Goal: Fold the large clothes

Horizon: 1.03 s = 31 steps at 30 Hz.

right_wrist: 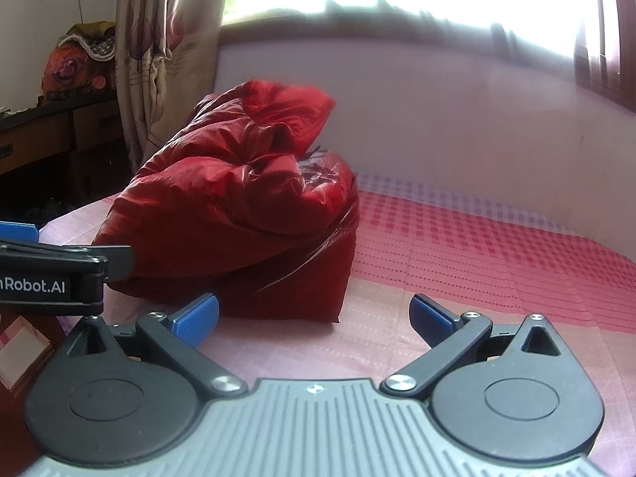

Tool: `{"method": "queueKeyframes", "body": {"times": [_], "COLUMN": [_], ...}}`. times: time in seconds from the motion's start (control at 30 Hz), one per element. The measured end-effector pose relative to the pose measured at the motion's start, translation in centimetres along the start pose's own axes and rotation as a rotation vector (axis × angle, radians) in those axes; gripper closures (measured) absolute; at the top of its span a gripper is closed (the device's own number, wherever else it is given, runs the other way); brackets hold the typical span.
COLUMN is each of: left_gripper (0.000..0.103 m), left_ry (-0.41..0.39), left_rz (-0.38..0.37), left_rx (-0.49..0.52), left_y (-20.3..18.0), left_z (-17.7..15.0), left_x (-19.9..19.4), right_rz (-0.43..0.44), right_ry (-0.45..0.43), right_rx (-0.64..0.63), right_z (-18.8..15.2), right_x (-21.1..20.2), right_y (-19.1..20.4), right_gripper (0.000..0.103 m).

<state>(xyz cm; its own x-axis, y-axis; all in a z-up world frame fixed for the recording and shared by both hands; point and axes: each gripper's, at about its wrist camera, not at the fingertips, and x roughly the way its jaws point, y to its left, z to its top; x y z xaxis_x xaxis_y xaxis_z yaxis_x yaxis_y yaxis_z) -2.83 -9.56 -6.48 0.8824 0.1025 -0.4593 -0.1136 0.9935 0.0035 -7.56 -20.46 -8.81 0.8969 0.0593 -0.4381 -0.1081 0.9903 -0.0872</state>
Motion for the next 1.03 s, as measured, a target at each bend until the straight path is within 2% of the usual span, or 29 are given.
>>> {"method": "queueKeyframes", "body": {"times": [1.03], "left_gripper": [0.0], "left_ry": [0.056], "left_rz": [-0.007], "left_rx": [-0.017], "left_y": [-0.63], "left_z": [-0.3], "left_x": [0.38], "right_rz": [0.002], "right_ry": [0.005], "right_rx": [-0.009], "right_z": [-0.21], "right_x": [0.15], "right_y": [-0.22], "right_gripper": [0.0]}}
